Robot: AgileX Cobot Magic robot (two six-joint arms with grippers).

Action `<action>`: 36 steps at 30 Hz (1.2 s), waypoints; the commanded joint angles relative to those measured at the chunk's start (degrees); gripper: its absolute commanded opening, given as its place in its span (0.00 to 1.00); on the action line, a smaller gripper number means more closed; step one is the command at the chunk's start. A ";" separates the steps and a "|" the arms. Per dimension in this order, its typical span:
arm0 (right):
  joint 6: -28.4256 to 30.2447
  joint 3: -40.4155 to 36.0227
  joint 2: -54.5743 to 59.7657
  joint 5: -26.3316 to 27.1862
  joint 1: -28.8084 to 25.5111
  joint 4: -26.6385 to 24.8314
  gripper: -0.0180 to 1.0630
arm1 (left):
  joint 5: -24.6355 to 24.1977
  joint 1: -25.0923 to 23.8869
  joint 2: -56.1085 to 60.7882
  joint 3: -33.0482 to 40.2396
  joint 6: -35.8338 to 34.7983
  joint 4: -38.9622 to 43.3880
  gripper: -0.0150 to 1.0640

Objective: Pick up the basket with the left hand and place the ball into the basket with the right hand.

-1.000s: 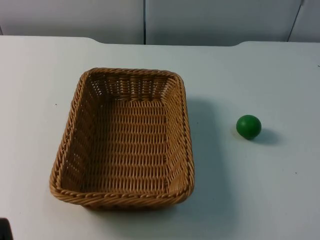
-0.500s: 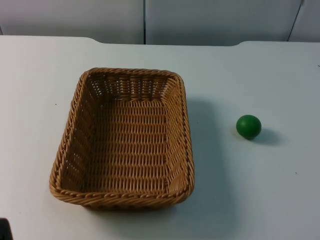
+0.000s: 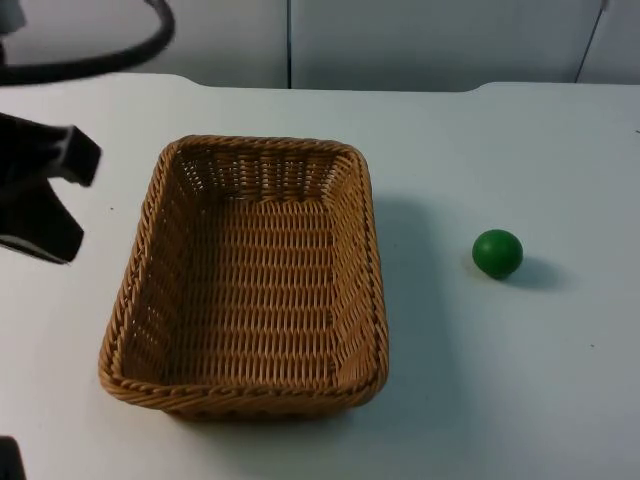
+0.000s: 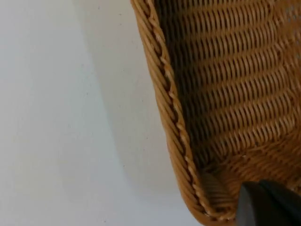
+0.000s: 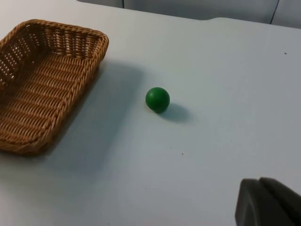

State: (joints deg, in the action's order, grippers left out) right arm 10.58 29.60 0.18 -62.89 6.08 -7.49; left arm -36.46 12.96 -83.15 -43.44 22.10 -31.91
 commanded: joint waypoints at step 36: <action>-1.75 -0.24 -0.18 0.62 -0.31 0.75 0.01 | 11.35 0.95 -32.94 -17.88 -1.66 5.03 0.67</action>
State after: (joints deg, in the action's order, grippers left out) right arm 9.30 29.60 0.18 -62.89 6.08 -7.25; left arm -25.83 14.33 -115.44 -60.80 20.83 -26.35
